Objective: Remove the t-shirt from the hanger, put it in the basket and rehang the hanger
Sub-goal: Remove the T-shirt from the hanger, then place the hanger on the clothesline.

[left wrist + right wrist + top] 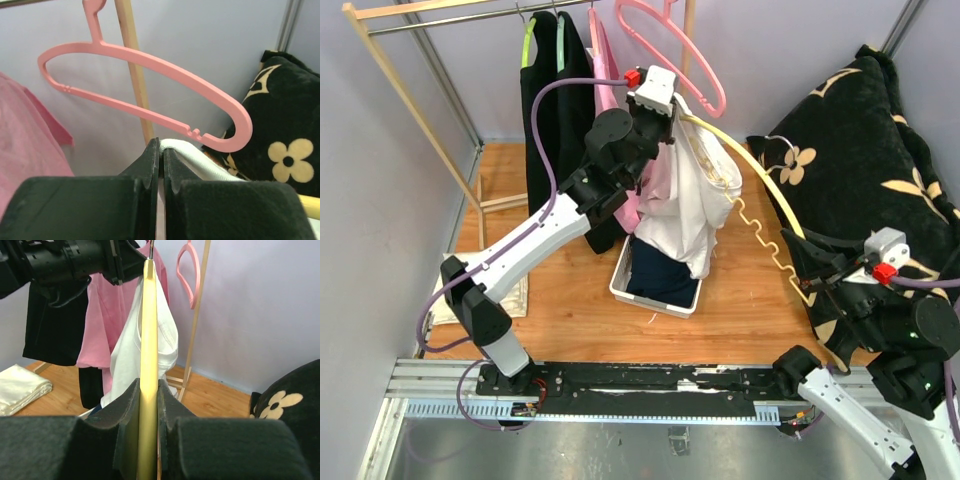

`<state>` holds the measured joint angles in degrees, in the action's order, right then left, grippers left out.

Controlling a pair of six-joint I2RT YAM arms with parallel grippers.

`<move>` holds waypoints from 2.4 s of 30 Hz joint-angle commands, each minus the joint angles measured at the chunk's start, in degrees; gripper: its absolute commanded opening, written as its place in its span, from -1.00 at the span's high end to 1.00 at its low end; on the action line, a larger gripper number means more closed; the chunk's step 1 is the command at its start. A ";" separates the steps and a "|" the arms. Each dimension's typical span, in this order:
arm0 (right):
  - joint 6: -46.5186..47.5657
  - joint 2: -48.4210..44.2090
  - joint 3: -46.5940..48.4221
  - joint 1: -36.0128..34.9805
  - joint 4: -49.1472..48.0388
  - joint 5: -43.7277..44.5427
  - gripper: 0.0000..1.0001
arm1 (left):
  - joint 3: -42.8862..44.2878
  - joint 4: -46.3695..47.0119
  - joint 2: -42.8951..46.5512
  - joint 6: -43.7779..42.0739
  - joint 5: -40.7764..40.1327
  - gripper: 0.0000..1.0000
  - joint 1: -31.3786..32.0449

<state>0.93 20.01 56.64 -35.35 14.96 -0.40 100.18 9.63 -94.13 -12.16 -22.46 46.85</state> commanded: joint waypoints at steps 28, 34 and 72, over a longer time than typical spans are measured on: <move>1.32 12.08 5.86 -0.33 -16.26 6.41 0.99 | -21.37 4.25 17.68 11.53 16.35 0.99 -0.66; 2.30 27.09 15.29 -0.35 -18.81 4.02 0.99 | -28.55 5.24 24.34 14.28 18.35 0.99 1.21; 3.25 74.37 48.97 3.34 -35.78 -2.55 0.99 | -50.70 9.04 43.13 19.03 20.10 0.99 3.60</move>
<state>4.84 93.08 101.93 -33.06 -14.24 -1.61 49.80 16.64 -52.58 6.72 -2.85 50.02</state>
